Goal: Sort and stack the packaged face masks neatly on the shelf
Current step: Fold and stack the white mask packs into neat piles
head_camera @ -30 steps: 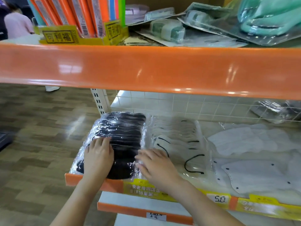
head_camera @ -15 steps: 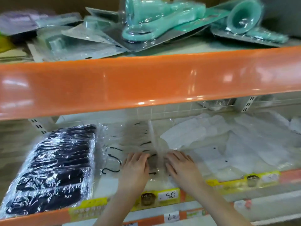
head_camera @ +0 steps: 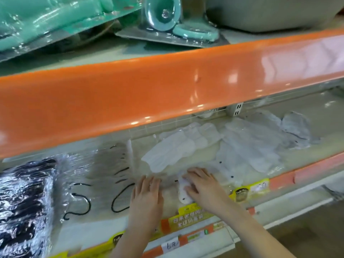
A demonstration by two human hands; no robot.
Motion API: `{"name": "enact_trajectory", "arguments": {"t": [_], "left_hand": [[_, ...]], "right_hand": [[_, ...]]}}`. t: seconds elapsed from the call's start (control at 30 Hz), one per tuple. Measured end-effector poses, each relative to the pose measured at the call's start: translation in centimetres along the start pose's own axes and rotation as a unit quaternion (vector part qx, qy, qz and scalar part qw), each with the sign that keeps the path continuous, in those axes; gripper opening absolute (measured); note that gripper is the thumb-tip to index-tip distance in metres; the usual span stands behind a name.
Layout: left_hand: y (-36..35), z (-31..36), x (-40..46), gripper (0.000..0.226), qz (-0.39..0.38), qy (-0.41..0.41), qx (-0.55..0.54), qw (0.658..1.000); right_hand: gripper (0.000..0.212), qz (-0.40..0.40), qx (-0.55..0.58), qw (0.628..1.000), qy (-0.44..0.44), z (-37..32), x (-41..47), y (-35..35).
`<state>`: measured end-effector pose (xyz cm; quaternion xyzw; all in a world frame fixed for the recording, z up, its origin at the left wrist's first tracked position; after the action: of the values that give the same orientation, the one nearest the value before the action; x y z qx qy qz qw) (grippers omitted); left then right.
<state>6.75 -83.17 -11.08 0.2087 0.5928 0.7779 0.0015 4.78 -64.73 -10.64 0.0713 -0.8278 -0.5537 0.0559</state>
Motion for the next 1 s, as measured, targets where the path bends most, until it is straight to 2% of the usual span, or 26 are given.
{"name": "enact_trajectory", "arguments": {"t": [0.1,0.23,0.37,0.47,0.53,0.67,0.83,1.0], "left_hand": [[0.4,-0.8,-0.4,0.035,0.022,0.010,0.011,1.000],[1.2,-2.3,-1.4,0.036,0.037,0.040,0.009,0.998],[2.4,-3.7,-2.2,0.041,0.059,0.095,-0.004,0.994],[3.3,-5.1,-3.1,0.044,0.067,0.135,-0.018,0.988],[3.9,-6.0,-3.8,0.053,0.070,0.151,-0.036,0.985],[4.0,-7.4,-5.0,0.072,0.013,0.154,-0.026,0.988],[3.5,-8.7,-5.5,0.065,-0.027,0.165,-0.014,0.986],[3.3,-9.0,-5.3,0.056,-0.040,0.147,0.002,0.988]], "right_hand": [[0.068,-0.022,-0.006,1.000,0.003,-0.3,0.1,0.2],[0.059,-0.035,0.004,0.999,0.021,-2.4,1.0,0.7],[0.033,-0.069,0.030,0.995,0.063,-5.6,2.2,0.0],[0.031,-0.097,0.027,0.990,0.100,-8.1,2.7,-1.5],[0.032,-0.116,0.014,0.985,0.123,-9.4,2.8,-2.1],[0.033,-0.123,0.009,0.983,0.138,-11.3,3.3,-2.4],[0.036,-0.137,0.033,0.983,0.120,-12.5,4.4,-2.8],[0.035,-0.108,0.033,0.989,0.099,-13.2,4.7,-2.7]]}}
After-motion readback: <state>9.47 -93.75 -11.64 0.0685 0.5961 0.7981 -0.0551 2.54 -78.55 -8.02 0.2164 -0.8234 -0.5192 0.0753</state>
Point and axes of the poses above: each hand's wrist, its own x-axis towards the middle knuckle, its own y-axis out of the back of the hand, z = x × y, the point moved 3 cm from there along x, towards the middle knuckle, and after that the axes turned 8 degrees about -y, right-handed, at the moved point
